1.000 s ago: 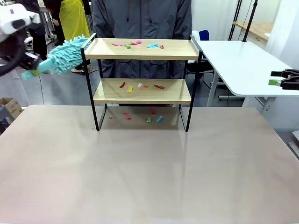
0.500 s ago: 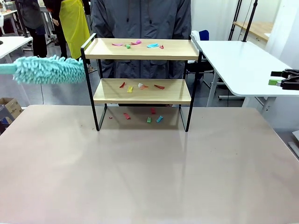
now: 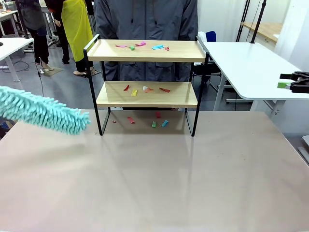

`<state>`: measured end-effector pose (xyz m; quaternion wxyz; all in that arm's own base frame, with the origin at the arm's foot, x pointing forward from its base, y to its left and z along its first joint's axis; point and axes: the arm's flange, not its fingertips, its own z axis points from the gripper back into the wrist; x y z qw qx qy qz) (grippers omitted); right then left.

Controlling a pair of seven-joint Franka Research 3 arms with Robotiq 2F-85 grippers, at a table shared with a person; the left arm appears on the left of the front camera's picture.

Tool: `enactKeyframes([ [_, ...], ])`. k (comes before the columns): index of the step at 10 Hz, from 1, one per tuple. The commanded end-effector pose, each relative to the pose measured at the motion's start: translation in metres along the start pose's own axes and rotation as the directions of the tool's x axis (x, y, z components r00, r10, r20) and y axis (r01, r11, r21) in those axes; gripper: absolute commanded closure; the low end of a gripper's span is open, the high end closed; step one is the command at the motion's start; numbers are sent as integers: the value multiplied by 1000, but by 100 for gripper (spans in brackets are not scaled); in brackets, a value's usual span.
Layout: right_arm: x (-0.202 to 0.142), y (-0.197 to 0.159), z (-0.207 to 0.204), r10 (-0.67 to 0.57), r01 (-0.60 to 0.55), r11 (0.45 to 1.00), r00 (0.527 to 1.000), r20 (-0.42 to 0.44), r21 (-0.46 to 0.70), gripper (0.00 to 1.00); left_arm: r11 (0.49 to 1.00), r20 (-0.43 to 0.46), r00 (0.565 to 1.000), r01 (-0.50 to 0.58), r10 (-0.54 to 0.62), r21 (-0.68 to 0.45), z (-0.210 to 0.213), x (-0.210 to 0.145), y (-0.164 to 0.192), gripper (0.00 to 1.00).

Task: Clean the shelf.
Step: Clean the specific section of the Shelf indicated by the human with the Duster.

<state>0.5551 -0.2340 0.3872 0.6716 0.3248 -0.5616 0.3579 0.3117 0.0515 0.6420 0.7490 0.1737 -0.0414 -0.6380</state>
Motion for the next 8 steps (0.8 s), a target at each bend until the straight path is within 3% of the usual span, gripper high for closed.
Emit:
enactKeyframes([
  [1, 2, 0, -1, 4, -4, 1000, 1000, -2, -2, 0, 982, 8, 982, 186, -186, 10, 12, -5, -8, 87],
  [4, 2, 0, -1, 4, -4, 1000, 1000, -2, -2, 0, 957, 58, 960, 277, -272, -92, -1, 23, -15, 87],
  [5, 2, 0, -1, 4, -4, 1000, 1000, -2, -2, 0, 973, 18, 975, 218, -220, 74, -15, 35, -8, 87],
  [6, 2, 0, -1, 4, -4, 1000, 1000, -2, -2, 0, 964, 36, 966, 259, -257, -65, 3, 19, -18, 87],
  [8, 2, 0, -1, 4, -4, 1000, 1000, -2, -2, 0, 964, 36, 966, 259, -257, -65, 3, 19, -18, 87],
])
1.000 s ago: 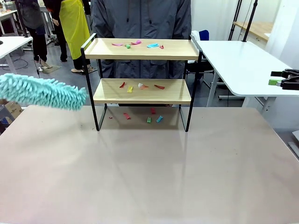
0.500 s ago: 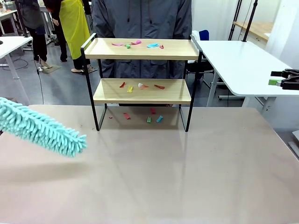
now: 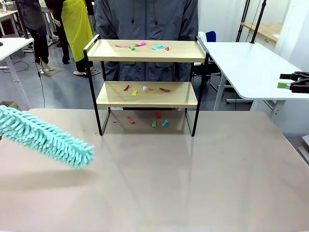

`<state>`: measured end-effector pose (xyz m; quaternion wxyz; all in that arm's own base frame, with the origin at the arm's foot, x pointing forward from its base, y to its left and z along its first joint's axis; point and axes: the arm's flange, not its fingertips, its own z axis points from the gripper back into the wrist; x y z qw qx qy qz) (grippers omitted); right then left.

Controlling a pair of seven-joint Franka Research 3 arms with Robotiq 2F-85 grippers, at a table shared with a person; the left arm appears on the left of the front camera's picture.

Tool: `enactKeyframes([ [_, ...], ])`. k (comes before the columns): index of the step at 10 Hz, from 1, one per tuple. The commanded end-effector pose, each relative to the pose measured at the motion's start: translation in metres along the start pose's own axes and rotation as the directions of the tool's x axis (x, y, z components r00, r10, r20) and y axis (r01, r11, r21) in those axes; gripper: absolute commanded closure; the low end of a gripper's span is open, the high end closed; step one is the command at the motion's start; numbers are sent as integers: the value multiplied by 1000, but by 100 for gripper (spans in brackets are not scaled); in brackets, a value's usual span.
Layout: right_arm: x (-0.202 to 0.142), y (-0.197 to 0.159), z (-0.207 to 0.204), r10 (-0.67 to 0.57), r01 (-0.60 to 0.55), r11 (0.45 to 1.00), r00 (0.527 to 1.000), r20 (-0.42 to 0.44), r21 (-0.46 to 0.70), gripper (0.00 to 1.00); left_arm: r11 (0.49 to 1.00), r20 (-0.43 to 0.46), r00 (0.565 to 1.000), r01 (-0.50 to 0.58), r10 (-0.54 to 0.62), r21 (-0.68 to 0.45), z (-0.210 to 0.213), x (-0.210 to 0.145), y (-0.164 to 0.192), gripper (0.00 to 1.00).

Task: Clean the shelf.
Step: Clean the specific section of the Shelf indicated by the human with the Duster.

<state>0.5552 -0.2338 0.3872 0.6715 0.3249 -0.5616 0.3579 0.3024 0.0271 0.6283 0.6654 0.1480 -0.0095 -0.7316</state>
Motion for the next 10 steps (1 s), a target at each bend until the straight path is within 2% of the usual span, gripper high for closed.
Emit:
enactKeyframes([
  [1, 2, 0, -1, 3, -3, 1000, 1000, -2, -2, 0, 1000, 4, 1000, 4, -4, -11, 8, -4, -4, 87],
  [10, 2, 0, -1, 3, -3, 1000, 1000, -2, -2, 0, 1000, 4, 1000, 4, -4, -11, 8, -4, -4, 87],
])
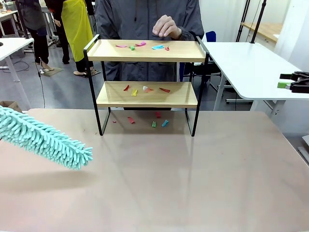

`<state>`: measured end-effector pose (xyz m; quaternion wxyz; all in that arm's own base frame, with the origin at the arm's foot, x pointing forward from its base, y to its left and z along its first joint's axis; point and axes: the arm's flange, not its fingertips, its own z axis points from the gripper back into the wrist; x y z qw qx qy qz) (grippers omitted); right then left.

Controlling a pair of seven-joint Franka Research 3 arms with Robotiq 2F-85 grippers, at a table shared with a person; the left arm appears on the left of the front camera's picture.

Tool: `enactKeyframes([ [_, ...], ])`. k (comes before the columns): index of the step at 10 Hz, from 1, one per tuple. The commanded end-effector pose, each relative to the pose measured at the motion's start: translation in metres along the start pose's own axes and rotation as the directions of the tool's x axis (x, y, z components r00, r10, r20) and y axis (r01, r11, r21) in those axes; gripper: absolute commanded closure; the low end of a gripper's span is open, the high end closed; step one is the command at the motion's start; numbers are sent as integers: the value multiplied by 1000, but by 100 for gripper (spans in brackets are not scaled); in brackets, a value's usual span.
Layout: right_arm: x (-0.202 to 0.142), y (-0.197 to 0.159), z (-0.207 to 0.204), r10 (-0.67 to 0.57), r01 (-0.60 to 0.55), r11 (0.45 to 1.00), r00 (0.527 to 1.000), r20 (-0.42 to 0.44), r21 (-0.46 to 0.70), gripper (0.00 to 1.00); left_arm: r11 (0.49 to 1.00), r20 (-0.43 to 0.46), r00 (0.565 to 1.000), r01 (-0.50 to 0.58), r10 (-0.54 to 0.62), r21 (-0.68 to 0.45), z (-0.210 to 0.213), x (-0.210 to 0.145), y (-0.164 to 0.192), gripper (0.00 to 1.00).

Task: Clean the shelf.
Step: Clean the specific section of the Shelf indicated by the human with the Duster.

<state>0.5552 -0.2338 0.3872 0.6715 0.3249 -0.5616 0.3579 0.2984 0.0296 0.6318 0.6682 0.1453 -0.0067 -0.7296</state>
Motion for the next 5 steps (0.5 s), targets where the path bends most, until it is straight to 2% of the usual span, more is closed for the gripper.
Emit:
enactKeyframes([
  [1, 2, 0, -1, 3, -3, 1000, 1000, -2, -2, 0, 1000, 4, 1000, 10, -10, -2, 4, -2, 0, 87],
  [5, 2, 0, -1, 3, -3, 1000, 1000, -2, -2, 0, 1000, 4, 1000, 10, -10, -2, 4, -2, 0, 87],
])
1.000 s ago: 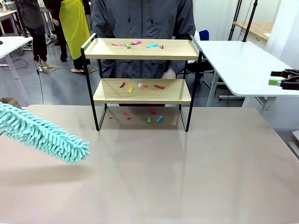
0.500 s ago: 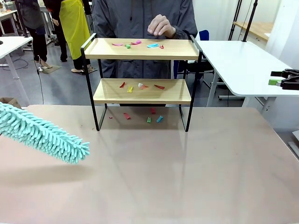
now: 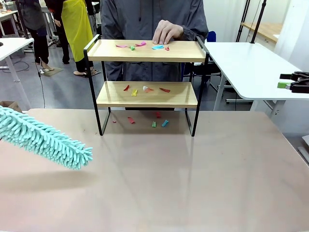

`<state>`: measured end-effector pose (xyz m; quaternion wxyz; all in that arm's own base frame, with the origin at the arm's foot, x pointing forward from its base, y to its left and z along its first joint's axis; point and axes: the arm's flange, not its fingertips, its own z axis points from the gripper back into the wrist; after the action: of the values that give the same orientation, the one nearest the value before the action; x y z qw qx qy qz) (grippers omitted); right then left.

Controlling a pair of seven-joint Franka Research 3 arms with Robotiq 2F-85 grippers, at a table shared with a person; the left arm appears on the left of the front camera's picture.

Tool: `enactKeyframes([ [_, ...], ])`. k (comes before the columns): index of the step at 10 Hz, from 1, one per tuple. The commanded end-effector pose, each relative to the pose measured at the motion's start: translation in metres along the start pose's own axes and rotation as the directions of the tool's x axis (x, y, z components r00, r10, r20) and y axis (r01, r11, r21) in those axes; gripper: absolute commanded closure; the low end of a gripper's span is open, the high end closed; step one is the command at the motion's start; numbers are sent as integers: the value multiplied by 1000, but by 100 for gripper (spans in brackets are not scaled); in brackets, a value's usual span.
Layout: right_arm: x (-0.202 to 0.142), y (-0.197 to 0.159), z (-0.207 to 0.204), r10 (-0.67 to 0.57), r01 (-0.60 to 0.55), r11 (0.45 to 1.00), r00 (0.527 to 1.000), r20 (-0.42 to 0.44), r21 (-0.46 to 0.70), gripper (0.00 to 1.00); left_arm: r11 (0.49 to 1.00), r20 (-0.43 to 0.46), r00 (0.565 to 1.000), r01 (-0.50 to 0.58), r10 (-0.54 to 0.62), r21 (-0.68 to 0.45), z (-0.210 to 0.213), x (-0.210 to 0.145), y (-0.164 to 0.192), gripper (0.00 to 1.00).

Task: Clean the shelf.
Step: Clean the specific section of the Shelf indicated by the human with the Duster.

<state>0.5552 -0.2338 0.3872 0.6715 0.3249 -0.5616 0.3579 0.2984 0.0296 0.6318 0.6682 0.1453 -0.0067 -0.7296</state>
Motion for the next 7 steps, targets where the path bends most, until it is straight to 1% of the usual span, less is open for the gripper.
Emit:
enactKeyframes([
  [1, 2, 0, -1, 3, -3, 1000, 1000, -2, -2, 0, 1000, 4, 1000, 10, -10, -2, 4, -2, 0, 87],
  [7, 2, 0, -1, 3, -3, 1000, 1000, -2, -2, 0, 1000, 4, 1000, 10, -10, -2, 4, -2, 0, 87],
])
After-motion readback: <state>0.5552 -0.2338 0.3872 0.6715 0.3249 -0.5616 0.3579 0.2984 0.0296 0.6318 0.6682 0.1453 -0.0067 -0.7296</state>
